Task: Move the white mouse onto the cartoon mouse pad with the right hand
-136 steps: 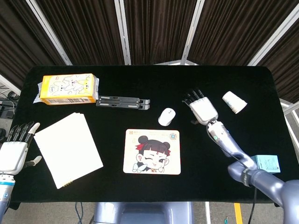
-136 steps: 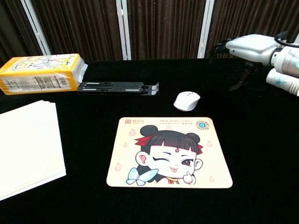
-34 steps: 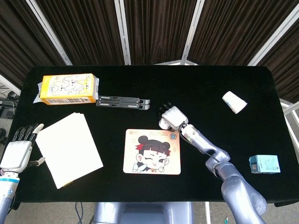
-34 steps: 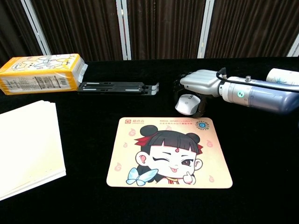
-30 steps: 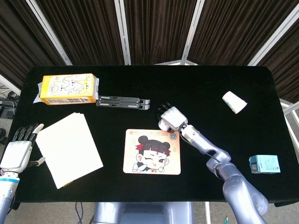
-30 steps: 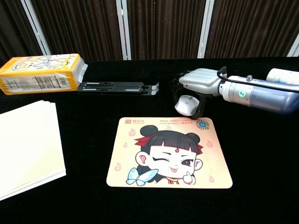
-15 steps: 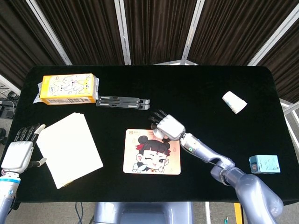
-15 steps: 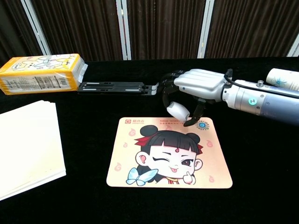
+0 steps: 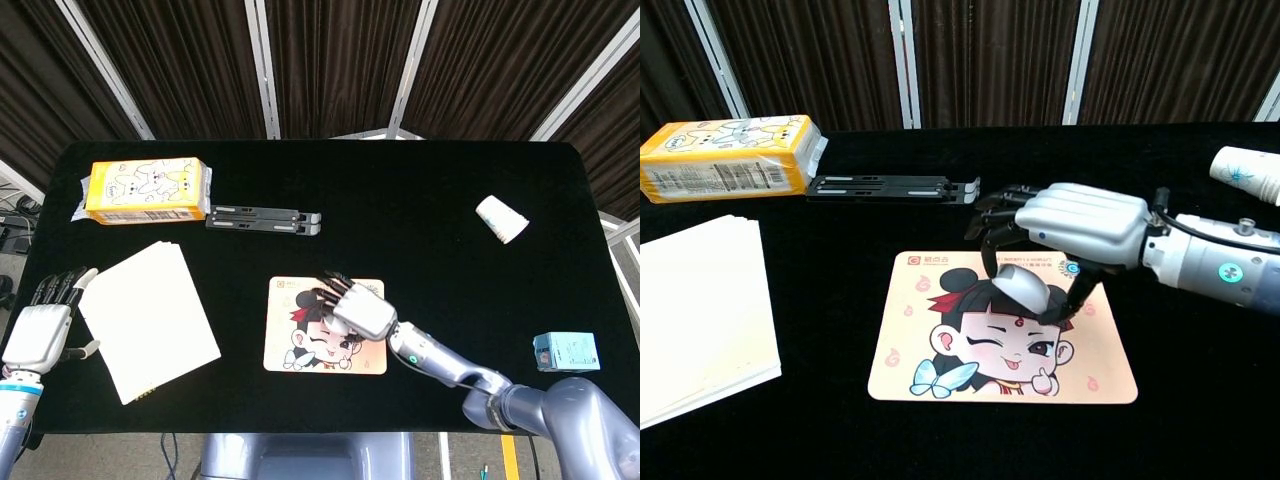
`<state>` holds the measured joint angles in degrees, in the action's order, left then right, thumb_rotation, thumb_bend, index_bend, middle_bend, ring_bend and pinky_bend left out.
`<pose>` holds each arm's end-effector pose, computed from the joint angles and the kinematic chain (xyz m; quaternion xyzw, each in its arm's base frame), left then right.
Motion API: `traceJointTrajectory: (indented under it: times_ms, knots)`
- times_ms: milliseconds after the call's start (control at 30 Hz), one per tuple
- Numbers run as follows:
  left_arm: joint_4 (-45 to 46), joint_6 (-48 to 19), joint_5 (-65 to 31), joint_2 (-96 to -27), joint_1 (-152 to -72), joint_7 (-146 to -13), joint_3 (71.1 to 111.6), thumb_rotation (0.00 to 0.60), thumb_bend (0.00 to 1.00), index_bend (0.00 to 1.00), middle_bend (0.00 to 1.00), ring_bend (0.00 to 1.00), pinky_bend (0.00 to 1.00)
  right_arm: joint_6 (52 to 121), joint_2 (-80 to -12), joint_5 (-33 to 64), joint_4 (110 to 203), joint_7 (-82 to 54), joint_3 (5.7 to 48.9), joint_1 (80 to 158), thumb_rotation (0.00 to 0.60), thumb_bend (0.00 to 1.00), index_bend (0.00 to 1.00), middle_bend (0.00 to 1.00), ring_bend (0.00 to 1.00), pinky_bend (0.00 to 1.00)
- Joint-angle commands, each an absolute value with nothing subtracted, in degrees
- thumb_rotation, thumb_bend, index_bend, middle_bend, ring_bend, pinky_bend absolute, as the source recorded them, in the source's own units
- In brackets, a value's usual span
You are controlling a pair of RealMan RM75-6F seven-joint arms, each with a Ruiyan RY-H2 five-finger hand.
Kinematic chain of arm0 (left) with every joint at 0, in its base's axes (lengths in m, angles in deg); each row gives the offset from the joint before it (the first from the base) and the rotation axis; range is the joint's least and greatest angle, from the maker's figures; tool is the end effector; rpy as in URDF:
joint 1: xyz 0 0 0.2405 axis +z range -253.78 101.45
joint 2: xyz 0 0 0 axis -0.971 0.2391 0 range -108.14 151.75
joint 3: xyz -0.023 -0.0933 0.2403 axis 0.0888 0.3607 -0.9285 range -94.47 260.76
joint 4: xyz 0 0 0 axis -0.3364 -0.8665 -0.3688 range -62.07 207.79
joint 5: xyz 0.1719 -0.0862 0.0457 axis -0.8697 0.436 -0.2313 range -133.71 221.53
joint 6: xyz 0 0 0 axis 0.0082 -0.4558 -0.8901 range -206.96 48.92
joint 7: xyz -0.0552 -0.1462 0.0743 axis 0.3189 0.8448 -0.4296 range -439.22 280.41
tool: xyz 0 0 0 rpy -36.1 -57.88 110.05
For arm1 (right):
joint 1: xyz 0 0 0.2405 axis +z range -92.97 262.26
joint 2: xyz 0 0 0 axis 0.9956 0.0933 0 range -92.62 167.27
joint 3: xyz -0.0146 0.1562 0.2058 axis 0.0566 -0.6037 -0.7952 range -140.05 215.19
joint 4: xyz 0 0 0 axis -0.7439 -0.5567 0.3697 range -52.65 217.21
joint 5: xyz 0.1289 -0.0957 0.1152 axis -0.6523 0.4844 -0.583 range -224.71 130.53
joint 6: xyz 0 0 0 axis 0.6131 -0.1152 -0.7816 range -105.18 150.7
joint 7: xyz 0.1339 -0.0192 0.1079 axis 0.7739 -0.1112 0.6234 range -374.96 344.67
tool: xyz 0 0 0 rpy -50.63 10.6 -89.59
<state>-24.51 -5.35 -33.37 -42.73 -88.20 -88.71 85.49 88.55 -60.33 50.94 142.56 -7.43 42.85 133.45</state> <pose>-0.2985 0.2396 0.1352 -0.6360 -0.4229 -0.3195 0.5609 -0.1206 -0.3398 -0.0644 0.8461 -0.1960 0.4300 0.2466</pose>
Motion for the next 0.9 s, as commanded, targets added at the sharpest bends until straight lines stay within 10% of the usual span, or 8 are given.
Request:
traceJointTrajectory:
  times_ms: [33,900]
  knots:
    - [-24.6,-5.3,-33.5,-42.7,-88.2,-88.6,85.5,0.6,0.17,0.0,0.0,0.0,0.0,87.5,-58.7,51.0,146.1,-10.2,43.7,132.3,0.6,0.1,0.55,0.15,0.0,0.0]
    - [-24.9,-4.8,-33.9,-42.3,-87.8,-88.0,85.2,0.6,0.17,0.0,0.0,0.0,0.0,83.4,-57.7,47.0,156.9,-20.5,42.2,127.8,0.6,0.01,0.2,0.0,0.0,0.0]
